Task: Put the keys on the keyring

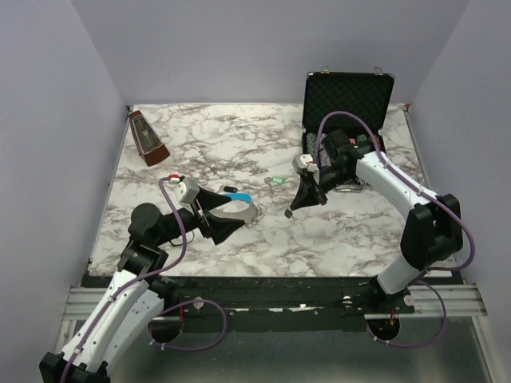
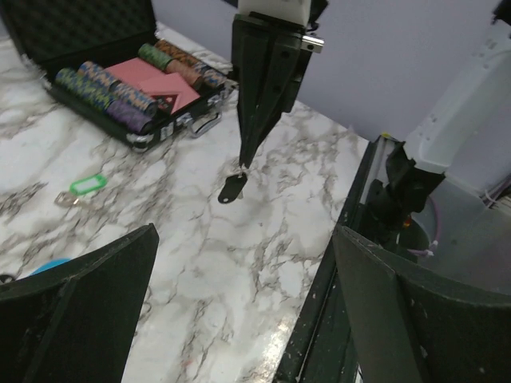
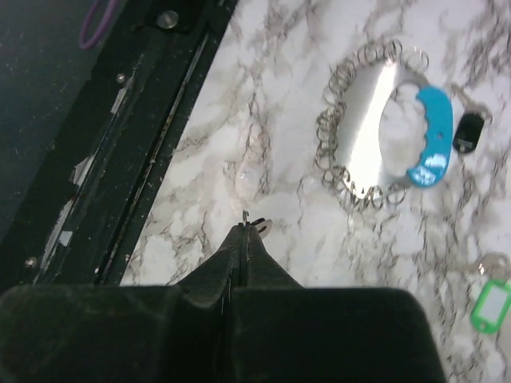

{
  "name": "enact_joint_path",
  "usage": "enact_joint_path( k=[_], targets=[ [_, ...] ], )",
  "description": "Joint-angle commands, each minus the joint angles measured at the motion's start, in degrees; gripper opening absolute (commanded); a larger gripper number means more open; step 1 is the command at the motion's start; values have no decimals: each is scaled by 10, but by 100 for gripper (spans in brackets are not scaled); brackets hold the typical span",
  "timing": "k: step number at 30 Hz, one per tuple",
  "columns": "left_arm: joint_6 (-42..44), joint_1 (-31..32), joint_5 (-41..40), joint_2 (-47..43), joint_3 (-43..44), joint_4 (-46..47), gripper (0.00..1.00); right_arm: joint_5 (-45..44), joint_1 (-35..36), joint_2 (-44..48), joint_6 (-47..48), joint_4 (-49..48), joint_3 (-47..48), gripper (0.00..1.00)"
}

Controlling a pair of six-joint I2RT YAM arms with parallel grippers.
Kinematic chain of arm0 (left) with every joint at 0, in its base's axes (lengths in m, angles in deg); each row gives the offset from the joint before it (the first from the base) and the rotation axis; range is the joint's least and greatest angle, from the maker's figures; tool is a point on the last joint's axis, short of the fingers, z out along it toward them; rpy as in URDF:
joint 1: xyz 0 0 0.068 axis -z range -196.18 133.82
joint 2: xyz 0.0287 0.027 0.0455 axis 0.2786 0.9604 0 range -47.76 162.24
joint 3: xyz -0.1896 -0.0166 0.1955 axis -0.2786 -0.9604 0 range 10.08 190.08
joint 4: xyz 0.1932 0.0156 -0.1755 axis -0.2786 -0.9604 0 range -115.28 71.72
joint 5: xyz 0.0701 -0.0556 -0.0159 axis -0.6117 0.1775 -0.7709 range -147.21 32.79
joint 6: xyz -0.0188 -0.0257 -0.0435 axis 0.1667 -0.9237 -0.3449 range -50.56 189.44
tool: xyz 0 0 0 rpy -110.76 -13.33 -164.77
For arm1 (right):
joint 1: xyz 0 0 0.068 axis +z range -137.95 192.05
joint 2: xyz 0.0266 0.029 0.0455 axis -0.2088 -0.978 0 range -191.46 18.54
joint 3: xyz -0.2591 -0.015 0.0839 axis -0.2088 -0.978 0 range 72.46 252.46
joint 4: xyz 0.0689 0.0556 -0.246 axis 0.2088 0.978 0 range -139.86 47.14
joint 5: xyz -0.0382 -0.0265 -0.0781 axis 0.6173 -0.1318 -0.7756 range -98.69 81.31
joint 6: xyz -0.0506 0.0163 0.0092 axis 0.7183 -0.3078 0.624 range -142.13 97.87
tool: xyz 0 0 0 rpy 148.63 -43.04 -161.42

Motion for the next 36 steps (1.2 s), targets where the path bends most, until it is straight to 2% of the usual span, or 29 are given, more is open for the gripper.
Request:
enact_joint_path(
  k=[1,6,11,15,22,30,36],
  targets=[
    [-23,73,-3,2,-46,185,98,104,2,-21,297,216,29,1],
    [106,212,-81,62,-51,188,88,129,11,14,340,214,-10,1],
    [208,292,-137,140,-34,165,72,136,13,41,359,214,-39,1],
    [230,313,-168,184,-22,176,60,136,12,47,369,215,-57,1],
    [263,333,-194,246,-4,208,47,138,12,49,378,214,-70,1],
    [263,339,-190,293,6,231,37,142,14,44,382,214,-76,1],
    [263,341,-197,307,4,246,34,145,14,36,381,214,-78,1]
  ],
)
